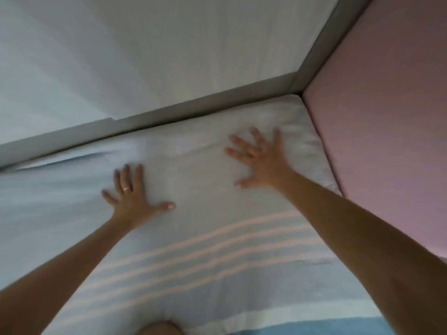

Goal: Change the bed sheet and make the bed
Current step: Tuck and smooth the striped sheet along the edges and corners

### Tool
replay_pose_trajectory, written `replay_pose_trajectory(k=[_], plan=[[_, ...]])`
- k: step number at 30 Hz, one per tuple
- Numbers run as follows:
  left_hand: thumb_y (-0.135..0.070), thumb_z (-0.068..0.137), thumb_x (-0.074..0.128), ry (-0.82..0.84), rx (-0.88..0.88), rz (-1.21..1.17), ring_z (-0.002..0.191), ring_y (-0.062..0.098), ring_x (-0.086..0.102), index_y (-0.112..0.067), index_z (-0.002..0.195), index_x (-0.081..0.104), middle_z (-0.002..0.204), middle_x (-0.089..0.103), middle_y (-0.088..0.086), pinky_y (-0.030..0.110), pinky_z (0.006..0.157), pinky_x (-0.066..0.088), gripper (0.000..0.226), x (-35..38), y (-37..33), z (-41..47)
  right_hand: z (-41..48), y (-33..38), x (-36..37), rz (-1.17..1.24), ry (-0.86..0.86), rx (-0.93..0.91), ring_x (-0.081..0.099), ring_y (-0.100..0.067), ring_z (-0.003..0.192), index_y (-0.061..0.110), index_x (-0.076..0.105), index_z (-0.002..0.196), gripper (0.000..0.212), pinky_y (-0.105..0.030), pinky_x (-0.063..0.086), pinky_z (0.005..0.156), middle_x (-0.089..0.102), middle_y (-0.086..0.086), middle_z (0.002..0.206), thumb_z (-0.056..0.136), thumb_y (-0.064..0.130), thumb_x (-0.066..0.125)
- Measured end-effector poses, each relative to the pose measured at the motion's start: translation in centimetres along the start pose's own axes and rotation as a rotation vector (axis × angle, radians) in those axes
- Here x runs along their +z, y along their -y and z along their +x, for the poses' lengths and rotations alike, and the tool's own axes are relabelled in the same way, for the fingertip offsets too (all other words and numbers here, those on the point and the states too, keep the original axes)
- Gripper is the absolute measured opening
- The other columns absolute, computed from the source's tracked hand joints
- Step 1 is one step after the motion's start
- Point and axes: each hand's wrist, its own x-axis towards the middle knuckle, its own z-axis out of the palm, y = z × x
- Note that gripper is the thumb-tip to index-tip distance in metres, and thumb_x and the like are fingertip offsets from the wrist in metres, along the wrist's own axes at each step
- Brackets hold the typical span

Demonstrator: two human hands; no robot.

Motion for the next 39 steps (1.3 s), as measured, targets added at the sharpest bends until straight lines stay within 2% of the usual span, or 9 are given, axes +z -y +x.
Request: replay_pose_trajectory(k=[3,9,13,15,19,23,31,35,39], plan=[[-0.086,0.037,0.065,0.145,-0.05,0.111,0.134,0.028,-0.04,-0.031,0.13,-0.045,0.145,-0.045,0.003,0.074,0.101,-0.007,0.155,-2.0,-0.7,2.8,3.8,-3.6,-3.0,0.104,0.136,0.266,-0.019,-0.026,0.145,0.042,-0.019,0.146,0.106,-0.074,-0.004,0.103,-0.021,0.02,0.156,0.07,0.087,0.039],[-0.084,0.037,0.068,0.303,-0.062,0.11,0.123,0.035,-0.049,-0.023,0.11,-0.057,0.125,-0.058,0.008,0.077,0.094,-0.012,0.157,-3.5,-0.7,3.5,4.3,-0.7,-4.3,0.07,0.118,0.367,0.004,-0.035,0.145,0.026,-0.002,0.153,0.109,-0.07,0.005,0.107,0.0,0.004,0.161,0.074,0.071,0.059],[-0.083,0.038,0.069,0.316,-0.051,0.104,0.12,0.034,-0.051,-0.023,0.108,-0.058,0.124,-0.059,0.008,0.077,0.095,-0.014,0.157,-3.8,-0.7,3.7,5.7,3.4,-4.4,0.001,-0.261,-0.27,0.041,-0.035,0.134,0.019,0.042,0.143,0.093,-0.058,0.022,0.11,0.041,-0.01,0.148,0.062,0.036,0.084],[-0.082,0.038,0.071,0.318,-0.046,0.117,0.12,0.034,-0.051,-0.024,0.11,-0.057,0.123,-0.059,0.007,0.076,0.094,-0.015,0.158,-3.7,-0.5,3.5,7.2,4.0,-4.8,-0.025,-0.184,-0.499,0.031,-0.029,0.141,0.026,0.035,0.147,0.085,-0.044,0.011,0.114,0.031,-0.003,0.155,0.074,0.04,0.074],[-0.079,0.038,0.073,0.321,-0.04,0.117,0.12,0.034,-0.052,-0.026,0.111,-0.057,0.122,-0.061,0.006,0.076,0.095,-0.016,0.159,-3.4,0.0,3.9,9.4,4.2,-4.2,0.109,0.062,0.053,0.009,-0.014,0.146,0.037,0.003,0.152,0.061,-0.05,-0.001,0.115,0.007,0.012,0.16,0.098,0.053,0.029],[-0.08,0.039,0.073,0.33,-0.012,0.095,0.118,0.034,-0.053,-0.026,0.107,-0.059,0.12,-0.063,0.007,0.075,0.095,-0.017,0.158,-3.3,0.5,4.2,10.0,9.3,-4.5,0.159,0.022,0.262,0.017,-0.026,0.143,0.021,0.017,0.151,0.064,-0.049,0.011,0.114,0.021,-0.002,0.155,0.095,0.034,0.046],[-0.083,0.041,0.069,0.33,0.075,0.068,0.115,0.035,-0.056,-0.024,0.11,-0.059,0.117,-0.066,0.007,0.075,0.091,-0.022,0.157,-3.3,1.7,4.3,12.1,17.3,-7.2,0.292,-0.282,-0.104,0.05,-0.033,0.124,0.008,0.053,0.132,0.068,-0.044,0.04,0.101,0.051,-0.014,0.136,0.066,-0.005,0.065],[-0.071,0.066,0.064,0.264,0.211,0.032,0.126,0.031,-0.048,-0.017,0.131,-0.045,0.127,-0.06,0.007,0.07,0.095,-0.024,0.138,-3.1,2.8,3.8,13.8,22.0,-10.1,0.336,-0.108,-0.103,0.023,-0.019,0.142,0.019,0.036,0.144,0.051,-0.034,0.022,0.11,0.027,0.0,0.154,0.093,0.013,0.046],[-0.031,0.086,0.057,-0.004,0.321,-0.073,0.146,0.021,-0.01,-0.019,0.15,0.009,0.159,-0.007,0.008,0.048,0.115,0.002,0.081,-5.0,10.5,2.4,14.1,24.9,-12.0,0.327,-0.027,0.002,0.021,-0.022,0.142,0.017,0.027,0.147,0.06,-0.036,0.025,0.11,0.02,-0.006,0.155,0.091,0.011,0.049]])
